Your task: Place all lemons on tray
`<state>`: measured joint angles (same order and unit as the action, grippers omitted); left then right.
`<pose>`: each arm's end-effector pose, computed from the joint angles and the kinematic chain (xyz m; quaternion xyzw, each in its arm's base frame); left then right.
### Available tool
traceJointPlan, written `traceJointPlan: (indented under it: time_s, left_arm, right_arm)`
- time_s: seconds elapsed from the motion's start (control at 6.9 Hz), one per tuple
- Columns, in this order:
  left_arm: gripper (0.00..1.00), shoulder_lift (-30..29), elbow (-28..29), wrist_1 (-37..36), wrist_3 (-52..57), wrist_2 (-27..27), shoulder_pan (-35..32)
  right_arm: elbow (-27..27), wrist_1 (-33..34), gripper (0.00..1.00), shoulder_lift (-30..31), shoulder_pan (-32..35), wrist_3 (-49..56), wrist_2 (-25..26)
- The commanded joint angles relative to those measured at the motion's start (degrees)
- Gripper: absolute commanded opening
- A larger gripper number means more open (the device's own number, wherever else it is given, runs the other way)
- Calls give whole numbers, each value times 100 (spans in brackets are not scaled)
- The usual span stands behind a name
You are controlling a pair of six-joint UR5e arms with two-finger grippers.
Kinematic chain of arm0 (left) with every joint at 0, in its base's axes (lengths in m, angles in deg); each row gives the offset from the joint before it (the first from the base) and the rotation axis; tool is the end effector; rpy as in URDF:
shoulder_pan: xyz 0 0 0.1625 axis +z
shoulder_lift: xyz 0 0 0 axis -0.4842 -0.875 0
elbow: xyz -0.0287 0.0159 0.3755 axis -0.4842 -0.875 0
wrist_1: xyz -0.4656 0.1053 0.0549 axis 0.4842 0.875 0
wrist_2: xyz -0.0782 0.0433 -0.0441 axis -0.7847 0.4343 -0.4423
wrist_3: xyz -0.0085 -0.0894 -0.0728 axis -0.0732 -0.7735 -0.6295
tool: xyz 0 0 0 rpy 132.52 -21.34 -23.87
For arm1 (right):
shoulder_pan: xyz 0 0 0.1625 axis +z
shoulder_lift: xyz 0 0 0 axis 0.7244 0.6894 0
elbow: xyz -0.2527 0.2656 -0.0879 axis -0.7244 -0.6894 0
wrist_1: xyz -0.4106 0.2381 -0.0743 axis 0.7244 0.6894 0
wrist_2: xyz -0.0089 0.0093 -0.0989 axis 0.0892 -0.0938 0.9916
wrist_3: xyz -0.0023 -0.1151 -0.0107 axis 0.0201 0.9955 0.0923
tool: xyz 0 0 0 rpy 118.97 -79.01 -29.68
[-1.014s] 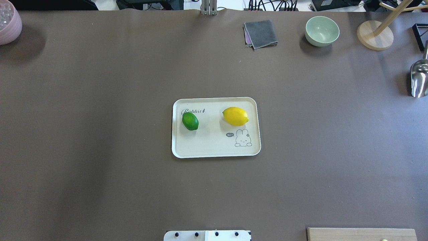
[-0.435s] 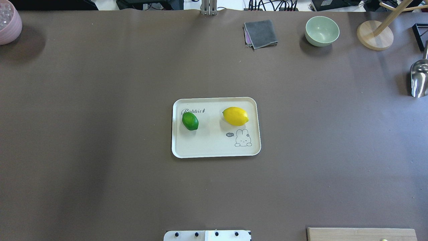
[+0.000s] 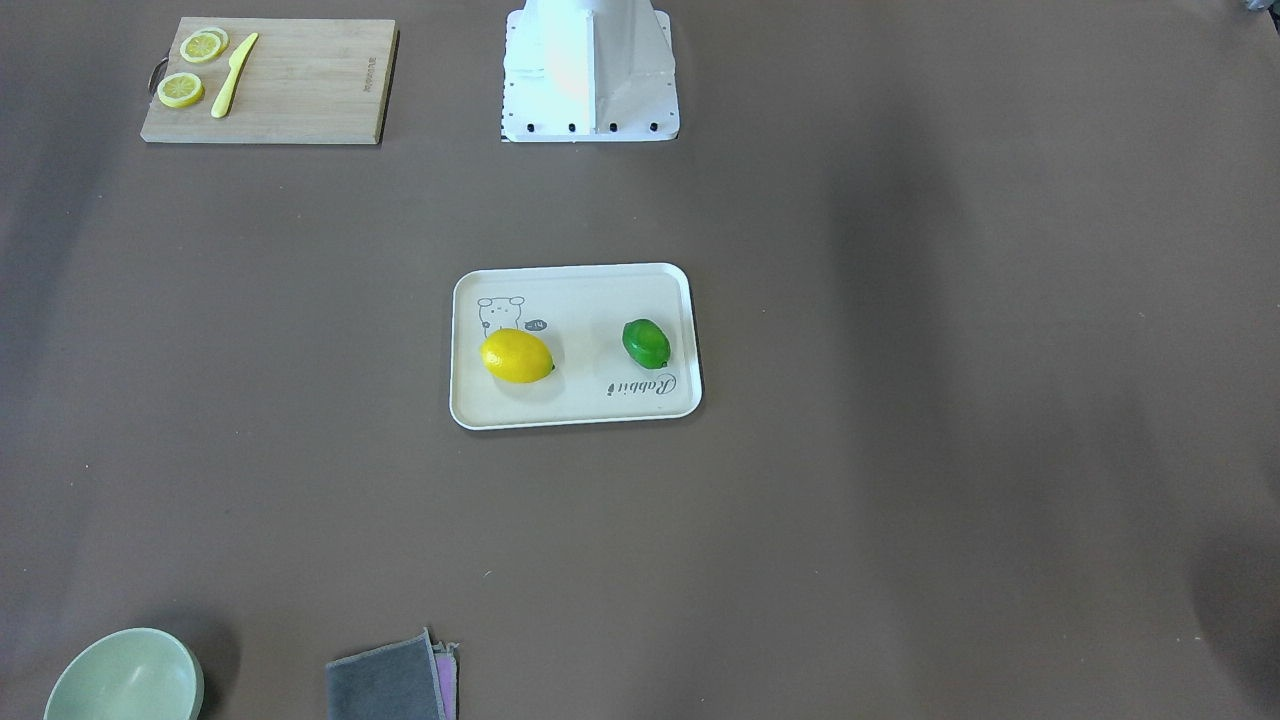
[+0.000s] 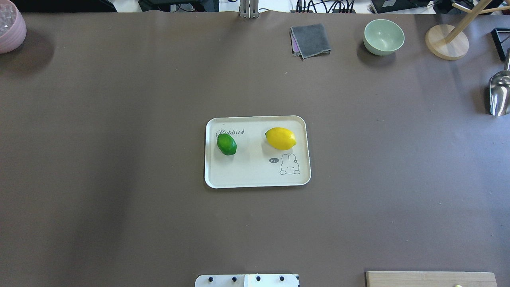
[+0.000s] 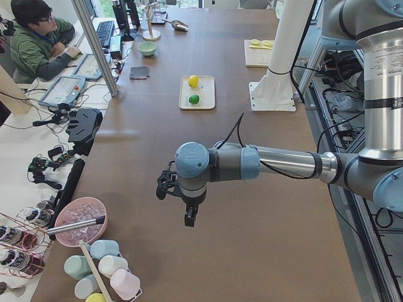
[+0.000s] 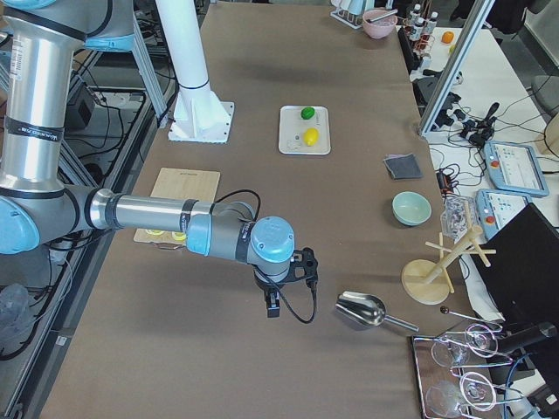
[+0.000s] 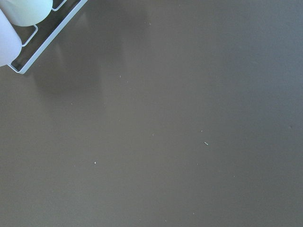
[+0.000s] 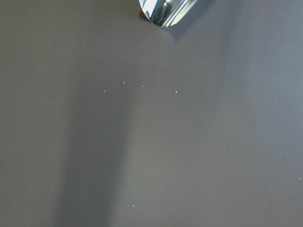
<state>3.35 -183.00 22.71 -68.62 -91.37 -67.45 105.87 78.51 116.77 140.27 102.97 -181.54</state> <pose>-0.1054 -0.4893 0.5703 0.0404 0.3892 0.0526 0.9188 0.0811 -0.4598 0.6342 0.0179 -0.3938 -0.0851 0.9151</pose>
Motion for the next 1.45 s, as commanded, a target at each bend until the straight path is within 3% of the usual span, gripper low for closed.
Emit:
traceJointPlan:
  time_s: [0.0, 1.3]
  left_arm:
    - [99, 0, -2, 0, -2, -11, 9]
    - [99, 0, -37, 9, 6, -11, 0]
  right_arm:
    - [3, 6, 100, 15, -7, 2, -20]
    - [3, 6, 100, 77, -24, 652, -90]
